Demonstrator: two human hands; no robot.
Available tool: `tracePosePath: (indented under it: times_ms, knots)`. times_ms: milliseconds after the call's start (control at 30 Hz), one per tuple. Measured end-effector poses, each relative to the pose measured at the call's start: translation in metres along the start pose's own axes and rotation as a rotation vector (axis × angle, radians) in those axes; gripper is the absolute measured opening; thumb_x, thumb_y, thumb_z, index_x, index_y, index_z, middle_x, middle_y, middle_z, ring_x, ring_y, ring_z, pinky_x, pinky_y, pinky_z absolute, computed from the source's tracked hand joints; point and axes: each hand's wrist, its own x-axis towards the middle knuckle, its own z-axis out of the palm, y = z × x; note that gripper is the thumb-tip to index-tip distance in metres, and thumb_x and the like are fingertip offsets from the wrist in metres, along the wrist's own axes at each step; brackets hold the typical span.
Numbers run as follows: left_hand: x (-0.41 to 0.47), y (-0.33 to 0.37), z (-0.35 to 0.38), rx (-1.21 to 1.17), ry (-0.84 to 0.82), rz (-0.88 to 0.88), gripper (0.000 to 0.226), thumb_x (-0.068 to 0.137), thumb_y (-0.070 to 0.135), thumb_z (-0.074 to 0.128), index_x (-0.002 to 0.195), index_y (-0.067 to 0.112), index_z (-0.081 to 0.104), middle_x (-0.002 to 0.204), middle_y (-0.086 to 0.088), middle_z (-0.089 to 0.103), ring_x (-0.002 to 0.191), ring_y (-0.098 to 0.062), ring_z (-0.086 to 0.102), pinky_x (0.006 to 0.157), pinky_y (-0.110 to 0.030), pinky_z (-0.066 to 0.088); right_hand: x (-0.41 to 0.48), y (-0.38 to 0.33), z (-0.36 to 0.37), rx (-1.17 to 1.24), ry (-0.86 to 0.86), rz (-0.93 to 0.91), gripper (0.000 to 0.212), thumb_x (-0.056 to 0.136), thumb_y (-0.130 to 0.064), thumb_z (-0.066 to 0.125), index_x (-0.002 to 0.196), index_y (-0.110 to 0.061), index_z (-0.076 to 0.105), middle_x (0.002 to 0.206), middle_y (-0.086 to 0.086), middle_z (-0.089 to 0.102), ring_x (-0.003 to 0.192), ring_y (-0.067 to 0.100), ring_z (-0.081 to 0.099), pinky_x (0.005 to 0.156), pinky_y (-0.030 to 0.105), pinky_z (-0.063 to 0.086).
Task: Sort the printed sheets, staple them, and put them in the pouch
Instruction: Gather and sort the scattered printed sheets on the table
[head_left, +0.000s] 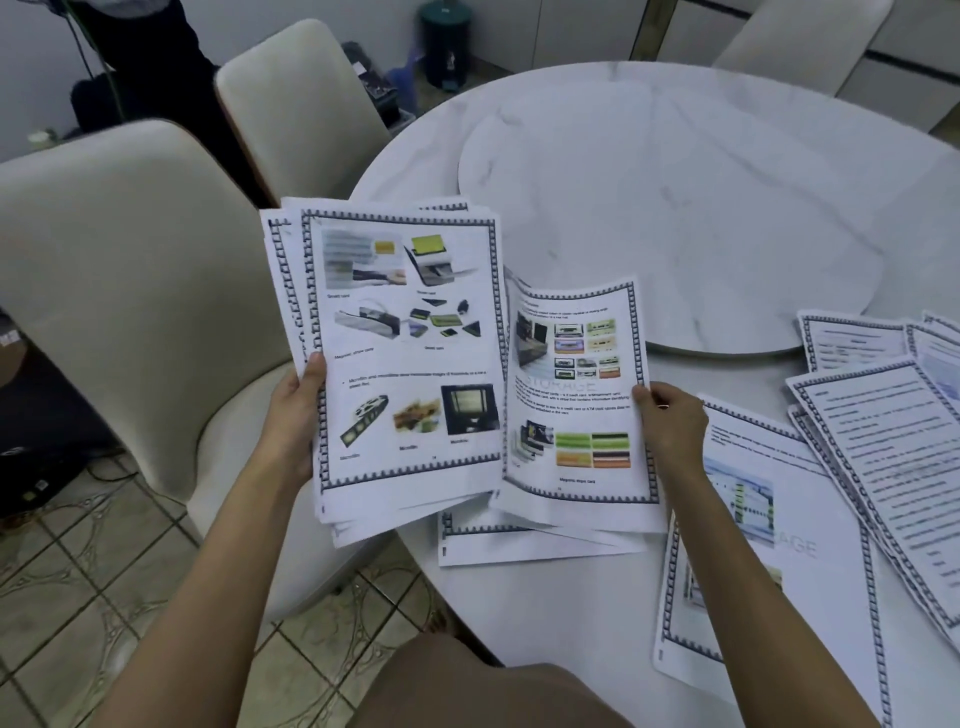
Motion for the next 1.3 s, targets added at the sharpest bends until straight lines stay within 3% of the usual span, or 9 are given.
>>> tracePosePath:
  times_ms: [233,367,533,700,767,867,933,1067,1300]
  knots:
    - [0.007,0.028,-0.005,-0.028,0.045,0.086,0.02,0.098,0.027,0.04,0.095,0.023,0.06,0.075,0.01,0.074,0.069,-0.008,0.07,0.06,-0.026,0.059,-0.001,0.003,0.002,-0.066,-0.062,0.056,0.022,0.093,-0.014,0.051,0.089,0.002,0.066,0.075,0.009,0.06,0.074,0.022,0.052,0.064,0.024,0.033]
    - [0.011,0.038,-0.007,-0.03,0.024,0.121,0.021,0.098,0.028,0.04,0.097,0.022,0.06,0.076,0.01,0.074,0.07,-0.008,0.07,0.062,-0.026,0.059,-0.001,0.003,0.003,-0.064,-0.057,0.048,0.021,0.093,-0.012,0.05,0.093,0.002,0.066,0.079,0.009,0.06,0.075,0.02,0.052,0.068,0.023,0.033]
    - [0.009,0.044,-0.001,-0.057,-0.008,0.123,0.021,0.097,0.029,0.041,0.1,0.018,0.059,0.077,0.007,0.074,0.073,-0.01,0.071,0.062,-0.027,0.059,0.0,0.005,0.005,-0.059,-0.066,0.059,0.02,0.09,-0.01,0.052,0.078,0.002,0.061,0.061,0.006,0.052,0.067,0.022,0.046,0.053,0.026,0.031]
    - [0.003,0.039,0.012,-0.068,-0.07,0.093,0.023,0.098,0.028,0.04,0.102,0.017,0.06,0.079,0.004,0.075,0.073,-0.013,0.071,0.059,-0.029,0.058,-0.007,-0.007,0.005,-0.026,0.071,-0.038,0.031,0.091,-0.018,0.055,0.118,-0.004,0.058,0.117,0.016,0.051,0.1,0.022,0.052,0.086,0.024,0.037]
    - [-0.002,0.03,0.018,-0.063,-0.108,0.059,0.024,0.098,0.028,0.039,0.102,0.018,0.06,0.081,0.004,0.075,0.073,-0.014,0.072,0.058,-0.029,0.058,-0.013,-0.02,0.003,0.118,0.009,-0.055,0.028,0.095,-0.024,0.048,0.115,-0.007,0.06,0.112,0.011,0.056,0.092,0.014,0.054,0.083,0.025,0.042]
    - [-0.009,0.01,0.028,-0.067,-0.169,-0.018,0.026,0.097,0.029,0.038,0.103,0.018,0.061,0.088,0.0,0.075,0.078,-0.016,0.072,0.061,-0.031,0.059,-0.025,-0.042,-0.002,0.515,-0.283,0.015,0.031,0.098,-0.028,0.039,0.102,-0.01,0.064,0.085,0.006,0.063,0.071,0.012,0.061,0.063,0.023,0.049]
    - [-0.014,-0.004,0.034,-0.068,-0.173,-0.061,0.028,0.097,0.029,0.039,0.108,0.016,0.061,0.092,-0.002,0.074,0.08,-0.017,0.072,0.06,-0.031,0.058,-0.034,-0.049,-0.002,0.509,-0.356,-0.037,0.024,0.097,-0.026,0.044,0.095,-0.014,0.065,0.082,0.003,0.064,0.071,0.01,0.061,0.063,0.022,0.05]
    - [-0.023,-0.025,0.043,-0.043,-0.175,-0.09,0.024,0.098,0.028,0.038,0.102,0.021,0.061,0.083,0.003,0.075,0.075,-0.014,0.072,0.059,-0.029,0.058,-0.042,-0.042,-0.004,0.397,-0.242,-0.055,0.002,0.086,-0.017,0.063,0.087,-0.018,0.062,0.089,0.007,0.065,0.081,0.014,0.059,0.077,0.025,0.05]
    - [-0.034,-0.038,0.07,0.063,-0.196,-0.145,0.035,0.098,0.035,0.036,0.121,0.017,0.054,0.101,-0.004,0.07,0.085,-0.018,0.069,0.071,-0.033,0.059,-0.042,-0.011,-0.026,0.349,-0.067,0.031,0.015,0.082,-0.015,0.067,0.072,-0.026,0.065,0.073,-0.006,0.066,0.07,0.01,0.059,0.07,0.023,0.051]
